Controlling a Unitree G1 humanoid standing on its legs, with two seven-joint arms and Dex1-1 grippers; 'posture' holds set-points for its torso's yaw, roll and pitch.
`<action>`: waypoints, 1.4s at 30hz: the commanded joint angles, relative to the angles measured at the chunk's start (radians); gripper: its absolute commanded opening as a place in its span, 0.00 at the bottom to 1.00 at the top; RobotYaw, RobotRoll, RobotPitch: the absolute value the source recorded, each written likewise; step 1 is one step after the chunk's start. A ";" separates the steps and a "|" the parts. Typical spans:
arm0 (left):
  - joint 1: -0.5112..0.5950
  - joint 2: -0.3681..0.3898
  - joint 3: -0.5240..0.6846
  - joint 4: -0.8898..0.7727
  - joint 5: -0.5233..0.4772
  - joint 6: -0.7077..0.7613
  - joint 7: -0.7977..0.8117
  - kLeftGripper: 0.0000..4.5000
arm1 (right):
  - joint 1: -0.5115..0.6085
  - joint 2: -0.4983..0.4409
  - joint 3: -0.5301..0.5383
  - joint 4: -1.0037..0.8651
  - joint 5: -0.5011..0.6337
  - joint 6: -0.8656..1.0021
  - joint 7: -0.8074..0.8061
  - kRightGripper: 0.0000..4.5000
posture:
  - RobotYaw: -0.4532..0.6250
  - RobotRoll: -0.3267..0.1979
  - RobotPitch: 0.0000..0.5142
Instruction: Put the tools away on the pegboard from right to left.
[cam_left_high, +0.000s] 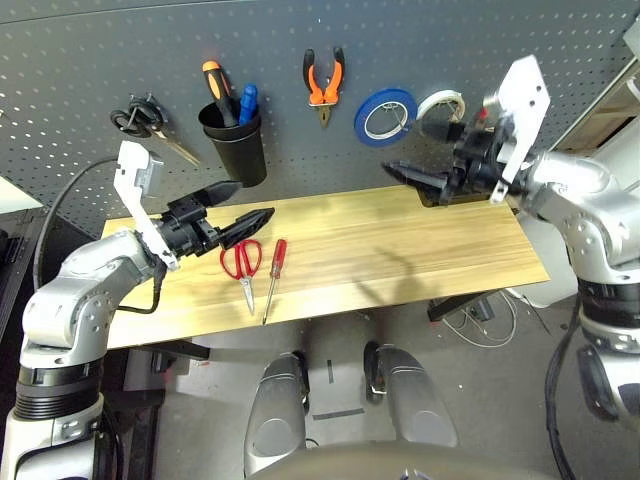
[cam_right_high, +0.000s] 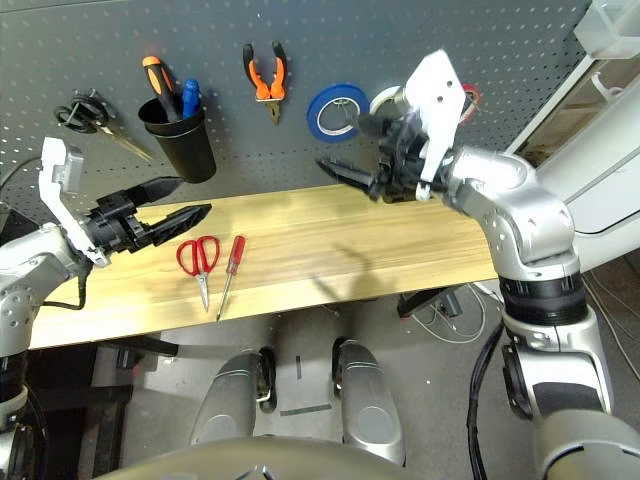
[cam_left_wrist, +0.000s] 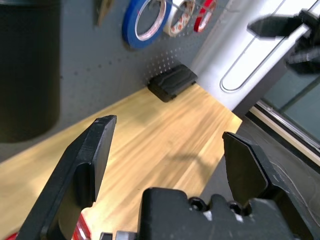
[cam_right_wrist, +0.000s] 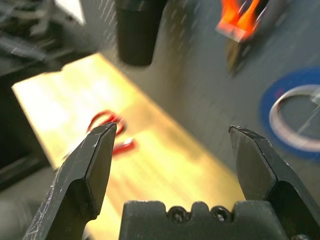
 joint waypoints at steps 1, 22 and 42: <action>0.007 -0.028 -0.072 0.057 0.085 -0.045 0.009 1.00 | 0.055 -0.007 0.038 0.015 -0.041 -0.060 0.026 1.00 | 0.38 0.62 0.28; -0.108 -0.263 -0.300 0.559 0.548 -0.138 0.287 1.00 | 0.293 -0.058 0.164 0.151 -0.269 -0.459 0.186 1.00 | 0.34 0.62 0.42; -0.226 -0.413 -0.284 0.937 0.645 -0.243 0.418 0.96 | 0.379 -0.078 0.145 0.034 -0.229 -0.373 0.176 1.00 | 0.28 0.62 0.54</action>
